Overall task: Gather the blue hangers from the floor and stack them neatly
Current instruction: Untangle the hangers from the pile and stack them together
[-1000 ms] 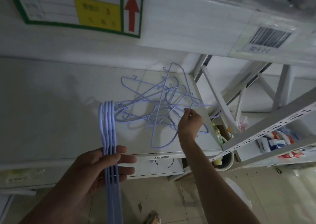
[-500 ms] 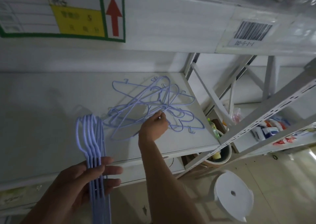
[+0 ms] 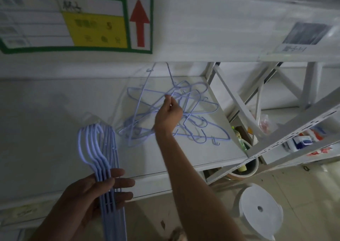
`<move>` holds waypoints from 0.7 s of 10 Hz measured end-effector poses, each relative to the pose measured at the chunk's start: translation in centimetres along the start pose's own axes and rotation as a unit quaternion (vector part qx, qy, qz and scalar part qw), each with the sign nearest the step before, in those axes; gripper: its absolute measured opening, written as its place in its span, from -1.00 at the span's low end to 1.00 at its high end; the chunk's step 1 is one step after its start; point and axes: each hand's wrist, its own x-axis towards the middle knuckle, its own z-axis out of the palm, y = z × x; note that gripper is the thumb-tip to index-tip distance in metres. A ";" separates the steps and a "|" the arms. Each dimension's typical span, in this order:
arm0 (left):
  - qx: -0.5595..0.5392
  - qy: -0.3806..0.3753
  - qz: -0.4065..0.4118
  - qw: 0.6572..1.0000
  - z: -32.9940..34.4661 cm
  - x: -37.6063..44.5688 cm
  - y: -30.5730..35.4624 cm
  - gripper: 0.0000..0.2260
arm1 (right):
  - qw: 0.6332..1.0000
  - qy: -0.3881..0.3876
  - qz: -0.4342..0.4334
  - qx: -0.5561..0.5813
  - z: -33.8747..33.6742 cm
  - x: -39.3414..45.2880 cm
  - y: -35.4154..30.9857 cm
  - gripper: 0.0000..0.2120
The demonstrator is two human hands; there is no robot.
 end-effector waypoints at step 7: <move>-0.093 0.097 0.111 0.985 4.9 0.3 -2.0 -0.71 | 0.826 -0.447 -0.252 -0.234 -10.0 16.4 -2.9 -0.79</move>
